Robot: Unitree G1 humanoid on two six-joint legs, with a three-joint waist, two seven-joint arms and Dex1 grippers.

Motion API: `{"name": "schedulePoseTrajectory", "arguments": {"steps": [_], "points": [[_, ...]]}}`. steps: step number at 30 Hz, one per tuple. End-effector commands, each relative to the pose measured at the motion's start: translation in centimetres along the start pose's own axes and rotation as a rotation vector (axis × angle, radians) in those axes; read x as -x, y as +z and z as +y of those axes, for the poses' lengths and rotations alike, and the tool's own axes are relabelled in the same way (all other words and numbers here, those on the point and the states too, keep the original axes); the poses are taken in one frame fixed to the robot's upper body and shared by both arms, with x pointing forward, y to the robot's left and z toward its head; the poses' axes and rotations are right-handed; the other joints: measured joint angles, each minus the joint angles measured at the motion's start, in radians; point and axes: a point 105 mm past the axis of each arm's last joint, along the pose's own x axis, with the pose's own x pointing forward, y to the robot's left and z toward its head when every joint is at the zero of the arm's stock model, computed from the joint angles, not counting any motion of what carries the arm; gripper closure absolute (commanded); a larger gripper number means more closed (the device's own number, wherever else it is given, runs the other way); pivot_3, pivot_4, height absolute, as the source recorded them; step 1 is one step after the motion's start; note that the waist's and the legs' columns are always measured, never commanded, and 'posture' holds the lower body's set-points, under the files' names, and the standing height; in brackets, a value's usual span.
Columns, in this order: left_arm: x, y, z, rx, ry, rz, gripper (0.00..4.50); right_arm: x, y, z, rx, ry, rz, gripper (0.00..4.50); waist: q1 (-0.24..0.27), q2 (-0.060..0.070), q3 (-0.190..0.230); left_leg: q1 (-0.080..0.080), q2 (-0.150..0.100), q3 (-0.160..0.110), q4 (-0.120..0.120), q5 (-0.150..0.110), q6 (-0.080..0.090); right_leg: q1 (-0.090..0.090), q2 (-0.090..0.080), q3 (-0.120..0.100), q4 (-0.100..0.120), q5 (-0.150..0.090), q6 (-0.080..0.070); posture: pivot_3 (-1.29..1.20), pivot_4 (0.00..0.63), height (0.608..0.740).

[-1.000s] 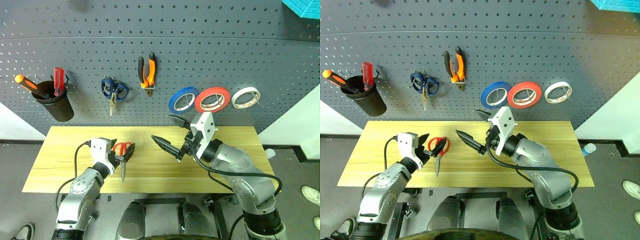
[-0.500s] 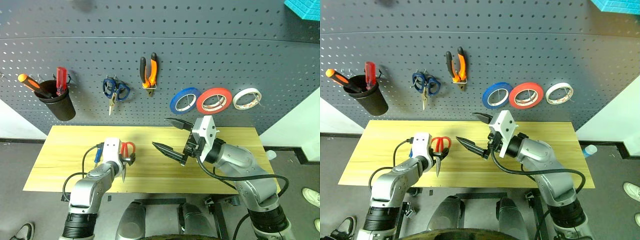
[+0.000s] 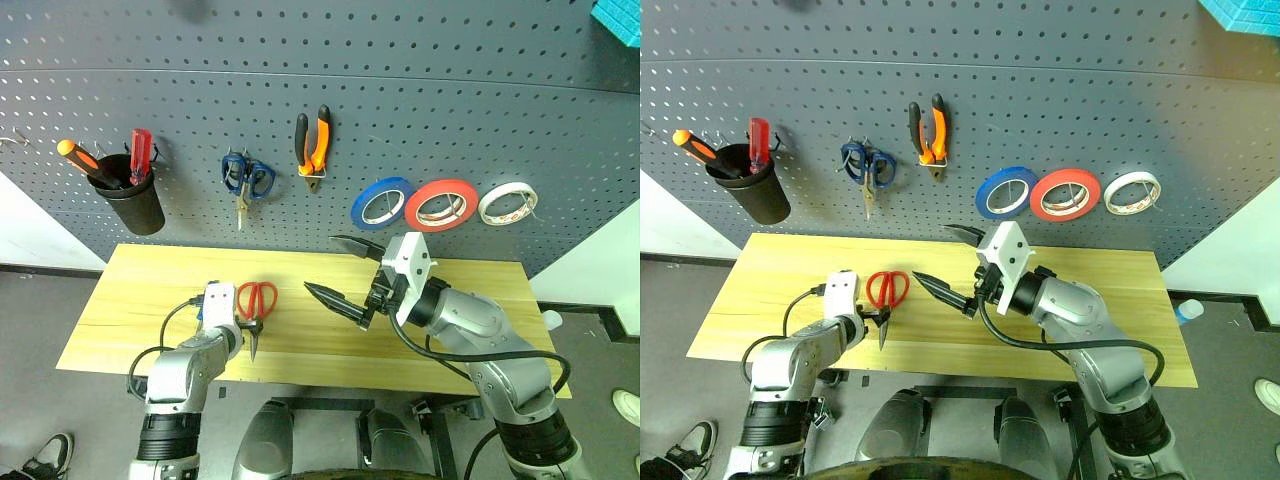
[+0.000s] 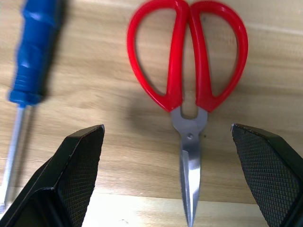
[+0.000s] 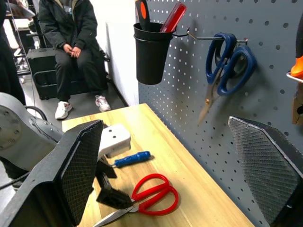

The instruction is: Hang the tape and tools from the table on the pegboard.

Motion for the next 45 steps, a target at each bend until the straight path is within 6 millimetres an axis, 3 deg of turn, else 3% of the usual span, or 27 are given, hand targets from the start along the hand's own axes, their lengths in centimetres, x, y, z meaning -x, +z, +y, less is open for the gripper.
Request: {"name": "schedulePoseTrajectory", "arguments": {"steps": [1, 12, 24, 36, 45], "points": [[-0.5, 0.8, -0.4, -0.014, -0.005, -0.025, 0.0, 0.0, 1.2, 0.4, 0.03, 0.002, -0.039, 0.07, -0.001, 0.0, 0.0, 0.0, 0.0, 0.0, 0.0, 0.0, 0.0, 0.0, 0.0, 0.0, 0.0, 0.0, 0.0, 0.3, 0.105, 0.727], [-1.3, -0.1, -2.2, -0.049, -0.037, 0.019, 0.0, 0.0, 1.4, 0.7, 0.031, -0.016, -0.043, 0.07, -0.002, 0.0, 0.0, 0.001, 0.0, 0.0, 0.0, 0.0, 0.0, 0.0, 0.0, 0.0, 0.0, 0.0, 0.0, 0.29, 0.109, 0.727], [-1.8, 0.1, -1.1, -0.061, 0.049, -0.002, 0.0, 0.0, 1.2, 1.0, 0.027, -0.03, -0.037, 0.07, -0.002, 0.0, 0.0, 0.002, 0.0, 0.0, 0.0, 0.0, 0.0, 0.001, 0.0, 0.0, 0.0, 0.0, 0.0, 0.28, 0.119, 0.727], [-3.0, 0.5, -1.9, -0.087, 0.045, 0.011, 0.0, 0.2, 1.4, 1.3, 0.019, -0.049, -0.034, 0.07, -0.015, 0.0, 0.0, 0.009, 0.0, 0.0, 0.0, 0.0, 0.0, 0.009, 0.0, 0.0, -0.001, -0.002, -0.002, 0.26, 0.13, 0.727], [-2.8, 0.2, -0.7, -0.161, 0.114, 0.043, 0.0, 0.0, 1.4, 1.2, 0.022, -0.059, -0.035, 0.07, -0.03, 0.0, 0.0, 0.009, 0.0, 0.0, -0.001, 0.0, 0.0, 0.009, 0.0, 0.0, -0.001, -0.002, -0.002, 0.26, 0.13, 0.727]]}}
